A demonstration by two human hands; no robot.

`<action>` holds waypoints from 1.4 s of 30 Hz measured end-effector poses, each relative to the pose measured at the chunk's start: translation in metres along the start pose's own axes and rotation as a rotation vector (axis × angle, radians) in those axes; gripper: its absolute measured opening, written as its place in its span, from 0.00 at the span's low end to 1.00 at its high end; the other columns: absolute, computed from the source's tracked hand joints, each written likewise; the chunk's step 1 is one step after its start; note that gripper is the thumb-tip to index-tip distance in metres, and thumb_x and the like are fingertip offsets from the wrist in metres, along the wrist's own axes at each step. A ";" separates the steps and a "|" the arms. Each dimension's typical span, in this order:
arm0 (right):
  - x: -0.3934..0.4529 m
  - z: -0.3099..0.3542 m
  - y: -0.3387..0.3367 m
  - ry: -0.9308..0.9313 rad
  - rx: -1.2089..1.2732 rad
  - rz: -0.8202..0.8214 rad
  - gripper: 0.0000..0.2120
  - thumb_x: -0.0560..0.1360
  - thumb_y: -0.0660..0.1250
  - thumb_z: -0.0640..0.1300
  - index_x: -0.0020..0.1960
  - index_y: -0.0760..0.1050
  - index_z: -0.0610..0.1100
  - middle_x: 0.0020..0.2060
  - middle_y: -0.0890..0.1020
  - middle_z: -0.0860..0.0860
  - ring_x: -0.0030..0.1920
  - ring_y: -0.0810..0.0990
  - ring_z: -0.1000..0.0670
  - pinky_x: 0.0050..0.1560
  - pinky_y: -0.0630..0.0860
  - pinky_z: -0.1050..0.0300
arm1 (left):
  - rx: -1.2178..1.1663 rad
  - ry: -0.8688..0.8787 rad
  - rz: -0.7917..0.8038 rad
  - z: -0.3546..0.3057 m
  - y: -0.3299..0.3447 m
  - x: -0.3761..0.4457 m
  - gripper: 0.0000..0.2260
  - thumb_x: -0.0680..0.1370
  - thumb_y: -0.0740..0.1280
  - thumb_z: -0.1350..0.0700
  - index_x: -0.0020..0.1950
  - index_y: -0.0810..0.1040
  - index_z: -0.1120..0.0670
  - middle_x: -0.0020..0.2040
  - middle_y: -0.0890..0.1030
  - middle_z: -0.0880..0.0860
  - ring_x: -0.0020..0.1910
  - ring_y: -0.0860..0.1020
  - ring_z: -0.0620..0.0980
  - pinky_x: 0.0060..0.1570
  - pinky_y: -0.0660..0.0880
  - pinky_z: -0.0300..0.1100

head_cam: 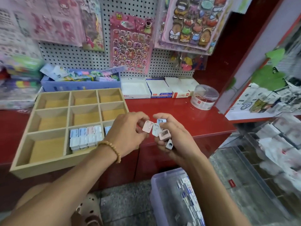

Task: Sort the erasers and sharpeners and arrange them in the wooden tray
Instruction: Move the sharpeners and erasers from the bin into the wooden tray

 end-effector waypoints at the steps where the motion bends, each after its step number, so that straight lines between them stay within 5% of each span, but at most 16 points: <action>1: 0.005 -0.001 0.005 0.002 0.006 -0.006 0.15 0.79 0.55 0.34 0.53 0.78 0.46 0.31 0.73 0.45 0.27 0.66 0.51 0.22 0.57 0.64 | 0.051 -0.011 -0.001 0.005 -0.007 0.002 0.11 0.68 0.77 0.57 0.47 0.81 0.49 0.37 0.80 0.45 0.34 0.78 0.43 0.39 0.76 0.42; 8: 0.034 -0.018 0.014 0.048 0.167 -0.193 0.11 0.80 0.57 0.36 0.56 0.77 0.44 0.30 0.72 0.47 0.25 0.67 0.52 0.20 0.57 0.64 | 0.496 -0.195 0.001 0.069 -0.029 0.016 0.14 0.67 0.75 0.40 0.46 0.80 0.46 0.44 0.83 0.44 0.47 0.80 0.50 0.43 0.77 0.43; 12: 0.041 -0.032 0.010 0.081 0.140 -0.253 0.12 0.79 0.57 0.35 0.57 0.77 0.43 0.30 0.73 0.47 0.24 0.69 0.52 0.20 0.57 0.64 | 0.699 -0.164 0.048 0.086 -0.018 0.025 0.17 0.70 0.71 0.35 0.47 0.80 0.47 0.43 0.83 0.45 0.46 0.80 0.48 0.51 0.72 0.45; 16: 0.046 -0.037 0.009 0.104 0.100 -0.250 0.13 0.79 0.57 0.36 0.58 0.77 0.42 0.28 0.74 0.48 0.25 0.68 0.52 0.21 0.56 0.63 | 0.820 -0.163 0.066 0.088 -0.007 0.027 0.18 0.71 0.67 0.32 0.46 0.80 0.47 0.40 0.82 0.45 0.42 0.78 0.47 0.46 0.62 0.46; 31: 0.053 -0.039 0.010 0.104 0.100 -0.251 0.12 0.79 0.58 0.36 0.57 0.77 0.42 0.29 0.73 0.48 0.27 0.67 0.52 0.21 0.57 0.63 | 0.596 -0.119 0.039 0.097 0.000 0.035 0.10 0.75 0.71 0.45 0.53 0.81 0.47 0.45 0.85 0.46 0.47 0.81 0.47 0.61 0.71 0.45; 36: 0.054 -0.038 0.017 0.113 0.159 -0.224 0.12 0.79 0.58 0.36 0.56 0.78 0.42 0.29 0.74 0.48 0.26 0.68 0.52 0.19 0.59 0.63 | 0.567 -0.082 -0.008 0.090 -0.011 0.033 0.13 0.74 0.70 0.42 0.55 0.80 0.46 0.45 0.84 0.44 0.47 0.81 0.46 0.52 0.76 0.43; 42: 0.062 -0.038 0.027 0.152 0.252 -0.151 0.12 0.78 0.59 0.37 0.56 0.79 0.41 0.31 0.72 0.46 0.24 0.67 0.53 0.18 0.58 0.64 | -0.030 0.091 0.065 0.072 -0.025 0.024 0.20 0.68 0.76 0.55 0.58 0.80 0.43 0.46 0.77 0.40 0.40 0.77 0.41 0.41 0.75 0.35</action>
Point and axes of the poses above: each hand's wrist, its own x-axis towards the middle knuckle, its own y-axis out of the palm, z = x × y, the point moved 1 cm from there along x, towards the middle knuckle
